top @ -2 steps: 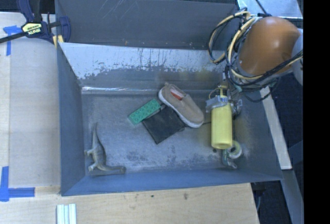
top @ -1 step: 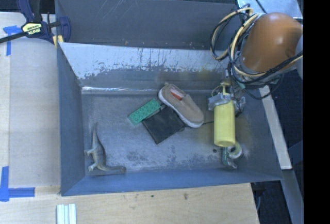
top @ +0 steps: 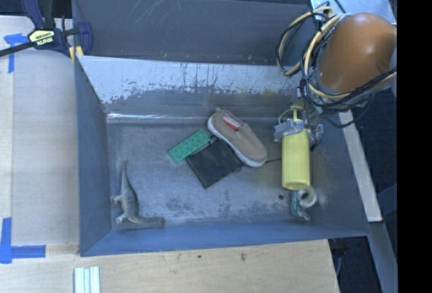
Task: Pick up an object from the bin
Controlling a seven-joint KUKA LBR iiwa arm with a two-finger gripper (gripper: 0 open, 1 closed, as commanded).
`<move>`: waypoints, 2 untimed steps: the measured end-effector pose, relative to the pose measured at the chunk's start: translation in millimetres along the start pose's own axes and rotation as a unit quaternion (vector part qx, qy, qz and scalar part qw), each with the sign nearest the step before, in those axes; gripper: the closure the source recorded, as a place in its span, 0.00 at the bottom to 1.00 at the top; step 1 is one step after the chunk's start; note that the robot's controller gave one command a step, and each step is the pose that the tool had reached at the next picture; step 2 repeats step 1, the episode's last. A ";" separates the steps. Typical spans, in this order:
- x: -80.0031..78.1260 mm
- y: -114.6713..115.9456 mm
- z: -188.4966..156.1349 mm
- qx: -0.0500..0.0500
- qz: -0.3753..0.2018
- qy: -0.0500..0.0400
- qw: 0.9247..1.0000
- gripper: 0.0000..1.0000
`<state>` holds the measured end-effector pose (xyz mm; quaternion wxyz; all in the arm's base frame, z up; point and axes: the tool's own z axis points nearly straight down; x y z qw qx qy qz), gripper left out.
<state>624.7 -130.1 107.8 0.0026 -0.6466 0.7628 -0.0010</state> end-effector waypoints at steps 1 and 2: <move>-0.9 0.0 -4.6 0.001 0.000 0.000 1.000 1.00; -0.9 0.0 -4.6 0.001 0.000 0.000 1.000 1.00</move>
Offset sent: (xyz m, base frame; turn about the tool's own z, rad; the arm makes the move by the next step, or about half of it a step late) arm 0.0000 0.0000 0.0672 0.0000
